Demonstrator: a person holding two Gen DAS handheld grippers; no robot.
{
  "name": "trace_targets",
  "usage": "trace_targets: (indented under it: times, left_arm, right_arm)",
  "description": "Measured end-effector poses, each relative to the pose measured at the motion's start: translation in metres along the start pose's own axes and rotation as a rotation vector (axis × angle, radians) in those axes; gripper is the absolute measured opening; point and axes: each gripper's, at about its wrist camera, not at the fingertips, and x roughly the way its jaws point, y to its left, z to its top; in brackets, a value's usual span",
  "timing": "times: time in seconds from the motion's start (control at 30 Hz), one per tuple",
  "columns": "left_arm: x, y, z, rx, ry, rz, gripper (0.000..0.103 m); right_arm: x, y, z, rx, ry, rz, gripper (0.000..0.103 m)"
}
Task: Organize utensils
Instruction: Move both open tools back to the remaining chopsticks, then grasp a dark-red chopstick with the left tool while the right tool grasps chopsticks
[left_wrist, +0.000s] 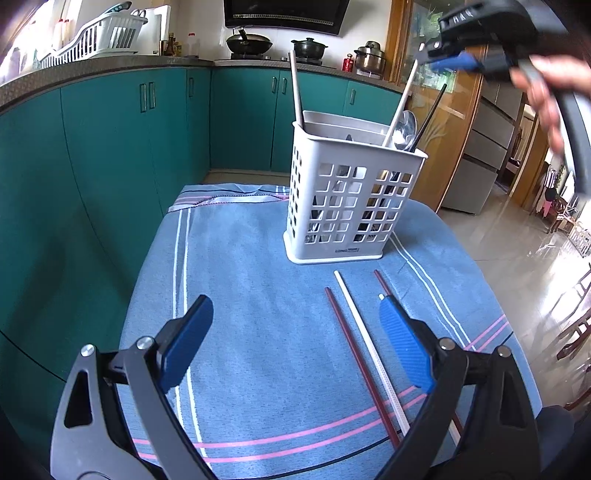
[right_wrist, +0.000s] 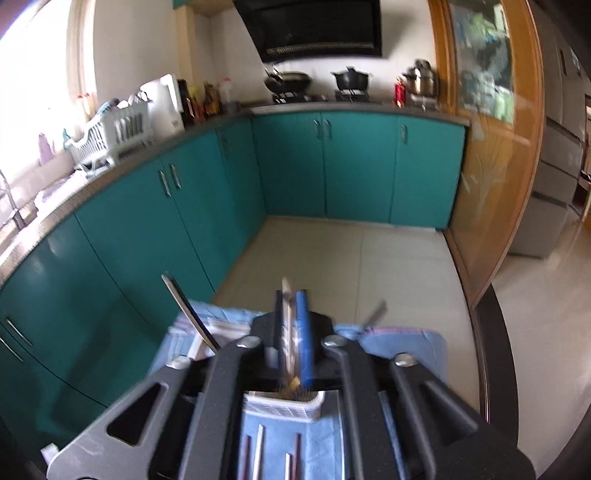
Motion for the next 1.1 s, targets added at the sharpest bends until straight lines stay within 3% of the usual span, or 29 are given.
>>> trace_targets:
  times: [0.03, 0.17, 0.33, 0.47, 0.57, 0.87, 1.1]
  left_arm:
    - [0.000, 0.000, 0.000, -0.002, 0.001, -0.001, 0.090]
    - [0.002, 0.000, -0.001, -0.016, 0.013, -0.024, 0.090]
    - [0.004, -0.009, -0.006, 0.003, 0.025, -0.027, 0.090]
    - [0.014, -0.018, -0.013, 0.019, 0.053, -0.025, 0.083]
    - [0.022, -0.021, -0.018, 0.021, 0.076, -0.021, 0.080]
    - [0.046, -0.033, -0.021, 0.023, 0.121, 0.009, 0.076]
    - [0.091, -0.034, -0.003, -0.055, 0.198, 0.022, 0.049]
  right_arm:
    - [0.000, -0.004, -0.007, 0.012, 0.007, 0.002, 0.059]
    - [-0.027, -0.009, -0.049, -0.016, -0.036, -0.009, 0.059]
    - [-0.062, -0.010, -0.147, -0.057, -0.054, 0.020, 0.060]
    - [-0.058, -0.029, -0.215, -0.002, -0.043, 0.004, 0.060]
    - [-0.048, -0.048, -0.245, 0.059, -0.030, 0.000, 0.060]
    - [-0.040, -0.051, -0.265, 0.052, 0.000, 0.038, 0.060]
    - [-0.036, -0.052, -0.268, 0.060, 0.040, 0.068, 0.060]
